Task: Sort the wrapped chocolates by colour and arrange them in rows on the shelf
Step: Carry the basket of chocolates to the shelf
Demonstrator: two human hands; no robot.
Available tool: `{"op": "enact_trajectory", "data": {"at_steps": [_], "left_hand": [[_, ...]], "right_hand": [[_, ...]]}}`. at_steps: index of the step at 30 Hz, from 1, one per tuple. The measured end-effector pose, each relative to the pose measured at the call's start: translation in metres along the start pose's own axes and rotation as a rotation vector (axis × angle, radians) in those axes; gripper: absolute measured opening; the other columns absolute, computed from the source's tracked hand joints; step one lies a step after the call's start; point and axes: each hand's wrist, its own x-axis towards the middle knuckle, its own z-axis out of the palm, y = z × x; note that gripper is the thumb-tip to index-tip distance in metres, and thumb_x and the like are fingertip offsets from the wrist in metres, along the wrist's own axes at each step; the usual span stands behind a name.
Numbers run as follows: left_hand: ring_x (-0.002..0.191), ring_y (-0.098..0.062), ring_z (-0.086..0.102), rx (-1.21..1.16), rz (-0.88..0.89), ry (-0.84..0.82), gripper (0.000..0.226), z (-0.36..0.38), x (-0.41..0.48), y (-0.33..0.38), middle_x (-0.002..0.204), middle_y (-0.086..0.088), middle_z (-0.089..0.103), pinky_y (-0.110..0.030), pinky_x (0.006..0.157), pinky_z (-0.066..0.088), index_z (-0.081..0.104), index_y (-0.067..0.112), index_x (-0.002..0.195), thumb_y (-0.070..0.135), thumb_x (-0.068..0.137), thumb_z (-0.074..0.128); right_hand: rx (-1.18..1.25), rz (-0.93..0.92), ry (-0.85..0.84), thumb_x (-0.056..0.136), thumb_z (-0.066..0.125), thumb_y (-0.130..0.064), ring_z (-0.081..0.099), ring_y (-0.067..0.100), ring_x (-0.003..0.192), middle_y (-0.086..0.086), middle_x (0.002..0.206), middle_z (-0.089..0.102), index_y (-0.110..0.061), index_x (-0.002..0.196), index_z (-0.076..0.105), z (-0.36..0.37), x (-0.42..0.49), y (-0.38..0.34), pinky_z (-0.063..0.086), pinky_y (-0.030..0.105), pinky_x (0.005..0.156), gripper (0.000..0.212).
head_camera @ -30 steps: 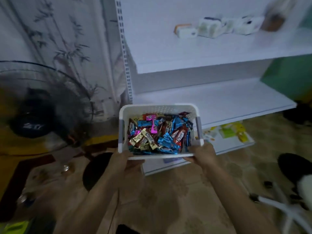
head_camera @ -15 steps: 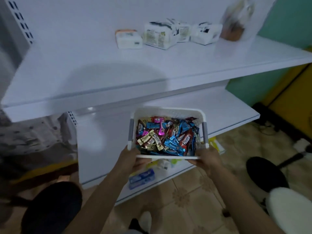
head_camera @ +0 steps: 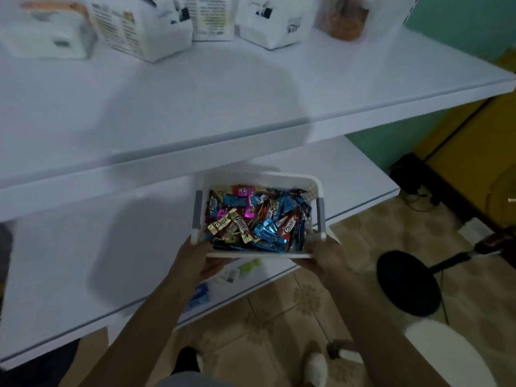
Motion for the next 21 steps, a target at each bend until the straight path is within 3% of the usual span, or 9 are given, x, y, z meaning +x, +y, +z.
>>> {"op": "enact_trajectory", "data": {"at_steps": [3, 6, 9, 13, 16, 18, 21], "left_hand": [[0.051, -0.016, 0.069, -0.048, 0.010, 0.049, 0.025, 0.053, 0.001, -0.019, 0.082, -0.012, 0.068, -0.028, 0.054, 0.056, 0.048, 0.010, 0.124, 0.007, 0.100, 0.043], [0.051, -0.017, 0.068, -0.088, 0.026, 0.064, 0.023, 0.114, -0.010, -0.040, 0.070, -0.010, 0.069, -0.028, 0.051, 0.056, 0.046, 0.009, 0.123, 0.006, 0.101, 0.040], [0.060, -0.022, 0.067, -0.159, 0.005, 0.088, 0.023, 0.164, -0.018, -0.051, 0.089, -0.015, 0.062, -0.026, 0.049, 0.057, 0.043, 0.011, 0.124, 0.006, 0.102, 0.038], [0.069, -0.023, 0.067, -0.192, 0.018, 0.141, 0.030, 0.208, -0.018, -0.059, 0.093, -0.015, 0.063, -0.027, 0.054, 0.055, 0.045, 0.008, 0.130, 0.005, 0.100, 0.040], [0.053, -0.017, 0.069, -0.205, 0.035, 0.162, 0.028, 0.230, -0.010, -0.057, 0.089, -0.013, 0.063, -0.025, 0.050, 0.055, 0.044, 0.011, 0.128, 0.005, 0.101, 0.039], [0.050, -0.016, 0.068, -0.207, 0.041, 0.160, 0.028, 0.242, 0.001, -0.054, 0.084, -0.014, 0.064, -0.024, 0.049, 0.056, 0.043, 0.008, 0.128, 0.005, 0.101, 0.037], [0.051, -0.019, 0.069, -0.208, 0.037, 0.121, 0.025, 0.258, 0.024, -0.048, 0.067, -0.012, 0.070, -0.024, 0.048, 0.054, 0.045, 0.009, 0.123, 0.003, 0.100, 0.036]], "right_hand": [[-0.054, -0.028, -0.077, 0.097, 0.049, -0.004, 0.063, 0.028, 0.074, 0.016, 0.091, 0.060, -0.001, 0.109, 0.053, -0.041, 0.034, -0.025, 0.057, 0.040, 0.059, 0.013], [-0.127, -0.038, -0.135, 0.098, 0.049, -0.008, 0.063, 0.027, 0.074, 0.016, 0.088, 0.061, -0.003, 0.096, 0.056, -0.092, 0.059, -0.051, 0.057, 0.039, 0.059, 0.009], [-0.137, -0.028, -0.193, 0.098, 0.048, -0.006, 0.060, 0.024, 0.074, 0.012, 0.085, 0.058, -0.004, 0.102, 0.055, -0.132, 0.075, -0.076, 0.058, 0.038, 0.056, 0.009], [-0.164, -0.031, -0.234, 0.097, 0.049, -0.004, 0.059, 0.022, 0.074, 0.008, 0.085, 0.058, -0.009, 0.099, 0.055, -0.160, 0.102, -0.102, 0.055, 0.037, 0.056, 0.008], [-0.169, -0.032, -0.268, 0.098, 0.049, -0.007, 0.060, 0.022, 0.076, 0.008, 0.086, 0.059, -0.010, 0.099, 0.056, -0.168, 0.121, -0.113, 0.053, 0.037, 0.064, 0.007], [-0.169, -0.018, -0.264, 0.099, 0.048, -0.007, 0.060, 0.023, 0.076, 0.010, 0.086, 0.060, -0.010, 0.096, 0.057, -0.171, 0.135, -0.120, 0.056, 0.035, 0.058, 0.010], [-0.161, -0.019, -0.237, 0.099, 0.046, -0.005, 0.061, 0.029, 0.079, 0.014, 0.090, 0.061, -0.005, 0.106, 0.056, -0.175, 0.158, -0.133, 0.058, 0.033, 0.051, 0.013]]}}
